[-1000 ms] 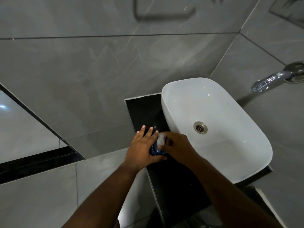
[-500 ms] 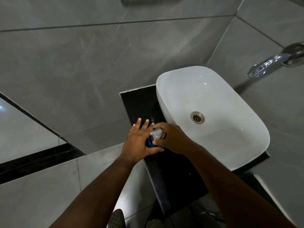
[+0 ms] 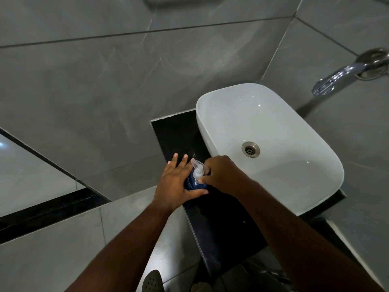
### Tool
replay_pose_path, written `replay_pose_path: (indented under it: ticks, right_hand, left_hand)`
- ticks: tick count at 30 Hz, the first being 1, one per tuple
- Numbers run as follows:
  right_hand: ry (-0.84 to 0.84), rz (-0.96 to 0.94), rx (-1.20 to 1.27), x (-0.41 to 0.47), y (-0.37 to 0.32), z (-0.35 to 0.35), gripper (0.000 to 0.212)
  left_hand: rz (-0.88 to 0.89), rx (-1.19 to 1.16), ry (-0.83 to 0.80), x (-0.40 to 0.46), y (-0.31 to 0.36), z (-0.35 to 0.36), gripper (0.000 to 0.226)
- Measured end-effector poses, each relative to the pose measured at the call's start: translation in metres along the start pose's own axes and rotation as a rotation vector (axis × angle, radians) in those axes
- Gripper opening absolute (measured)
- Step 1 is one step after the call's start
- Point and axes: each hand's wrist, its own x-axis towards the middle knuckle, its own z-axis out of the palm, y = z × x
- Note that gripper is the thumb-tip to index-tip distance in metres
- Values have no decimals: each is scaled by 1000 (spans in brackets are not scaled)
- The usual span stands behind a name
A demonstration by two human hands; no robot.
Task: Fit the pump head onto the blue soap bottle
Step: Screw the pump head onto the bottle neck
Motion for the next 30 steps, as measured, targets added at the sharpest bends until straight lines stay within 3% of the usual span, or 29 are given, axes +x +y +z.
replay_pose_path:
  ticks: [4, 10, 15, 19, 24, 30]
  right_hand:
    - [8, -38, 97, -1, 0, -3, 35]
    - [37, 23, 109, 1, 0, 3, 32]
    - [46, -33, 148, -1, -2, 5, 27]
    - [104, 77, 116, 1, -2, 11, 25]
    - [70, -1, 134, -1, -3, 14, 26]
    - [122, 164, 38, 0, 1, 23, 35]
  left_hand:
    - [1, 5, -14, 0, 1, -2, 98]
    - [-4, 16, -23, 0, 2, -3, 101]
    - [13, 38, -10, 1, 3, -3, 100]
    - [19, 66, -10, 1, 2, -1, 101]
    - [38, 67, -10, 2, 1, -1, 103]
    - [103, 193, -51, 5, -2, -2, 102]
